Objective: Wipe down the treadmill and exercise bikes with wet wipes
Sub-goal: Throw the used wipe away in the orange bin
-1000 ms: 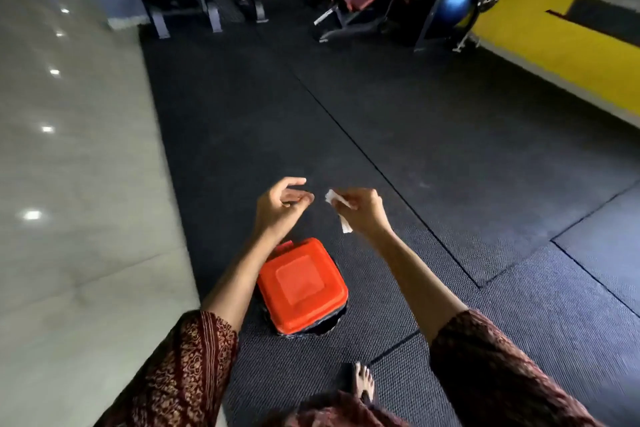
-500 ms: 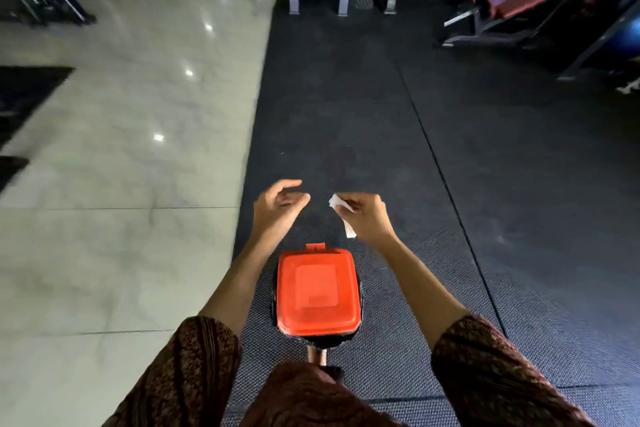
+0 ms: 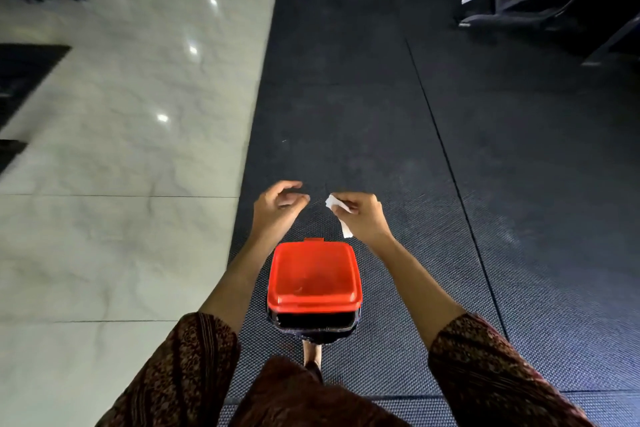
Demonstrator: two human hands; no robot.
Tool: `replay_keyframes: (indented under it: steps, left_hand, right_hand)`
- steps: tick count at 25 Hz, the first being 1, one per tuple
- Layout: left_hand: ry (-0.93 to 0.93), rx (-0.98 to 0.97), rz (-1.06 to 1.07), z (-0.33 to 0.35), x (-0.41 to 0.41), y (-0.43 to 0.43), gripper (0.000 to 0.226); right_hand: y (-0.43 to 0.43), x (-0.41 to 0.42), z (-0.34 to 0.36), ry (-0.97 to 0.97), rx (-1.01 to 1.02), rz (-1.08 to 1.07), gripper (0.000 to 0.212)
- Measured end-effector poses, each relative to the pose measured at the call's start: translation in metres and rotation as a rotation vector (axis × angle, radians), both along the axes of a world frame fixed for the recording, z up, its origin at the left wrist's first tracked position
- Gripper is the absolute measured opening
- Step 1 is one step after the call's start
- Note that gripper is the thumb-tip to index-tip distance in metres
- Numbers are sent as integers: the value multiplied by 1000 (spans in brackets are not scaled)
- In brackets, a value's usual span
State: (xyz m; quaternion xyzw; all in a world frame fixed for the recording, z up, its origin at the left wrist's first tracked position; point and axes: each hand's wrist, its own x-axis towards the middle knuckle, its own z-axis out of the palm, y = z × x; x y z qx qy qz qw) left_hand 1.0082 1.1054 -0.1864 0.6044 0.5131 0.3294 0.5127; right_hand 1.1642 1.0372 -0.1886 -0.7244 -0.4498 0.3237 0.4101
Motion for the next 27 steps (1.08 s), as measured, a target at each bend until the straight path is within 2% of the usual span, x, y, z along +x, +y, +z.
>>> replay_keyframes:
  steps: [5, 11, 19, 23, 27]
  left_hand:
    - [-10, -8, 10, -15, -4, -2, 20]
    - [44, -51, -2, -47, -12, -11, 20]
    - [153, -205, -27, -142, -23, -29, 21]
    - [178, -230, -40, -175, -27, -32, 21]
    - [182, -247, 15, -191, -29, -26, 25]
  right_hand:
    - [0, -5, -16, 25, -18, 3, 16]
    - [-4, -14, -54, 50, -150, 21, 18]
    - [-11, -25, -156, 50, -500, 148, 35]
    - [-4, -26, -188, -12, -568, 184, 38]
    - [-1, -19, -202, -100, -622, 314, 55]
